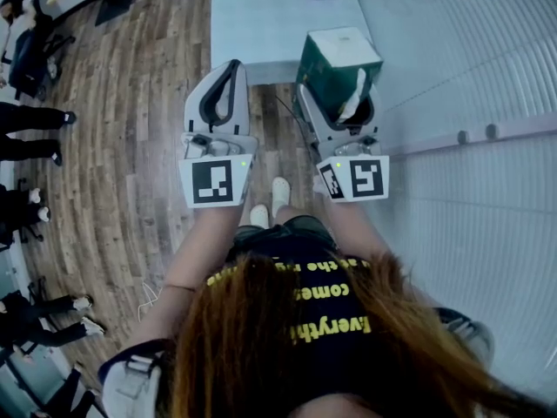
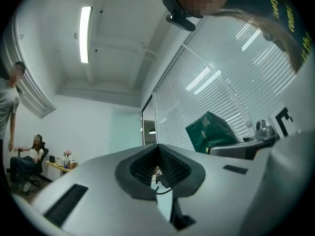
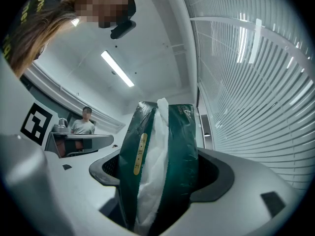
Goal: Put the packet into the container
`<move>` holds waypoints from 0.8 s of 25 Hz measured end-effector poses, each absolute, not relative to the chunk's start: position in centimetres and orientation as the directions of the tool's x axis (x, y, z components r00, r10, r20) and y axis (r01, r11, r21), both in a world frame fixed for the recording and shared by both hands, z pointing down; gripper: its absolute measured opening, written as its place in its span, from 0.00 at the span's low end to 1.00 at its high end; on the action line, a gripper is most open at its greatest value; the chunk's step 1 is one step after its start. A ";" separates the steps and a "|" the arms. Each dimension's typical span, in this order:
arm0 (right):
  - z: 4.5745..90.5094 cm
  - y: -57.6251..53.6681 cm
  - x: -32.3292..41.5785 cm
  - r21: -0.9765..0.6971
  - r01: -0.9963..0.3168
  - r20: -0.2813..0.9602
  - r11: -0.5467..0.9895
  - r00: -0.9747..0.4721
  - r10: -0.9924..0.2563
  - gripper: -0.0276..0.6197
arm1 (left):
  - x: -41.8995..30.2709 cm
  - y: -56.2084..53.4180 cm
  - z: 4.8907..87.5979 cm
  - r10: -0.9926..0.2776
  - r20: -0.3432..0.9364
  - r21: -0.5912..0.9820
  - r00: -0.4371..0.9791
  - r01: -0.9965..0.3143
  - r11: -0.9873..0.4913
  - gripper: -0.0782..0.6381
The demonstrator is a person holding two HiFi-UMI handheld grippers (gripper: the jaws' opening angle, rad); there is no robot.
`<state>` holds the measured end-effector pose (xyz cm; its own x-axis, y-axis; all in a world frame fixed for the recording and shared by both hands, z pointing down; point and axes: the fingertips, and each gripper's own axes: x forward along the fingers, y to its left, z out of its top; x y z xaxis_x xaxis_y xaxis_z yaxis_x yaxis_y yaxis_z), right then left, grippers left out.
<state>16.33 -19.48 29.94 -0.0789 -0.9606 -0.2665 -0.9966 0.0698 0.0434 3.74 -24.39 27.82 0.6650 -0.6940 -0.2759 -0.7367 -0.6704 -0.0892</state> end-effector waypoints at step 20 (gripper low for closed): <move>28.5 -26.0 22.1 0.062 -0.981 -0.305 0.184 -0.194 -0.932 0.63 | 10.6 -29.2 27.0 -0.731 -0.290 -0.132 0.617 -0.782 -0.609 0.11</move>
<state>22.14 -26.00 28.54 -0.1942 -0.9322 -0.3053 -0.9810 0.1842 0.0617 10.60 -29.23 26.96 0.6175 -0.7311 -0.2901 -0.7825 -0.6086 -0.1317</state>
